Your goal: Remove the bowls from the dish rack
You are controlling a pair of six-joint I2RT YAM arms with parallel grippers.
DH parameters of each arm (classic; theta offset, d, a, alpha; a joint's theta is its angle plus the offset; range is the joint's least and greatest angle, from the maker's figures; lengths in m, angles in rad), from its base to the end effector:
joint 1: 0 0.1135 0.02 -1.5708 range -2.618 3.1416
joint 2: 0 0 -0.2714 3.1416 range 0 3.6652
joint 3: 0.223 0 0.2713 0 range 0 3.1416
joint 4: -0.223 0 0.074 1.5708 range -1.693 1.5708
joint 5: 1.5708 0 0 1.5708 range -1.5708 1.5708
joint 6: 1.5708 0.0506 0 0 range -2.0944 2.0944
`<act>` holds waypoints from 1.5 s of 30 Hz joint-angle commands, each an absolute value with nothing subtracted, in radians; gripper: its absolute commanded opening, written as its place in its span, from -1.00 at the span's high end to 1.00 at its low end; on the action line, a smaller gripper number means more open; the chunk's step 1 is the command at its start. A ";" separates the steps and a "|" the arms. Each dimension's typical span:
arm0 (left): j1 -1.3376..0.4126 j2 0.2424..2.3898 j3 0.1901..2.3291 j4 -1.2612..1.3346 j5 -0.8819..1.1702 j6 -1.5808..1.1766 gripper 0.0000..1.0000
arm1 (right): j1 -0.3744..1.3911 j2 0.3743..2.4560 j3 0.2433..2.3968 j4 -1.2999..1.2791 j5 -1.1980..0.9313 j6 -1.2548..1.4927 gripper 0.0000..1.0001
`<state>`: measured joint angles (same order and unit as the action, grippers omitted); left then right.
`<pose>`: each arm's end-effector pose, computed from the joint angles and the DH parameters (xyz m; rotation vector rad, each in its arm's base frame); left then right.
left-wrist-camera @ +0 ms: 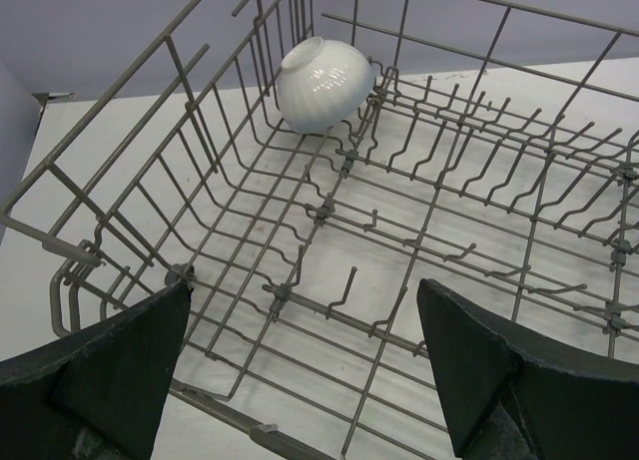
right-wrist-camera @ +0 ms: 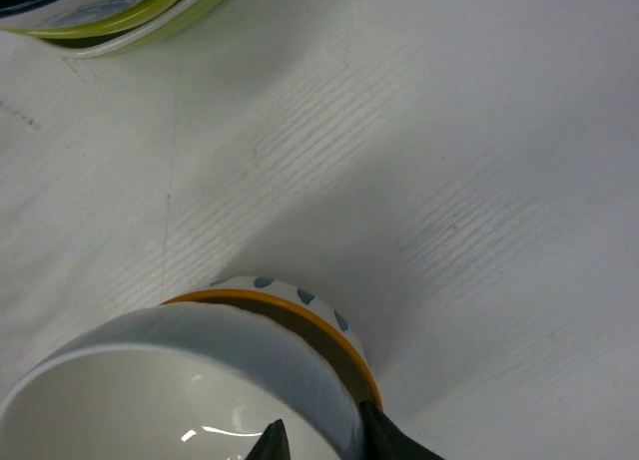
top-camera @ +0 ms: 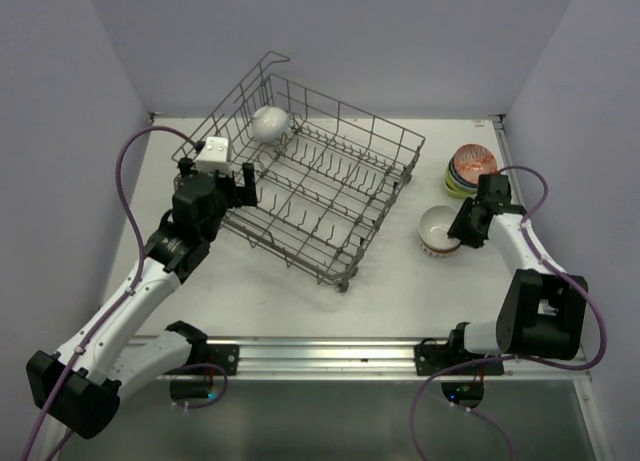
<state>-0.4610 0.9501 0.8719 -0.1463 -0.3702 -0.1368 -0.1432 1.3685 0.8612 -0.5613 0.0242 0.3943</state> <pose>0.2309 -0.0943 0.3464 0.0247 1.7807 -0.0984 0.2827 -0.0420 0.1941 0.7089 2.5429 0.0531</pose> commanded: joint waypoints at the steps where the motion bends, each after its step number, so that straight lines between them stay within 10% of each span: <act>1: -0.468 0.953 0.870 -0.112 -0.371 -0.123 -1.00 | -0.144 1.373 0.868 -0.541 0.005 0.383 0.16; 30: -0.474 0.966 0.867 -0.112 -0.364 -0.118 -1.00 | -0.144 1.269 0.923 -0.646 0.032 0.357 -0.18; 36: -0.477 0.969 0.868 -0.115 -0.354 -0.120 -1.00 | -0.143 1.232 0.907 -0.658 0.048 0.359 0.00; 45: -0.482 0.968 0.868 -0.115 -0.354 -0.120 -1.00 | -0.143 1.241 0.887 -0.660 0.023 0.359 0.81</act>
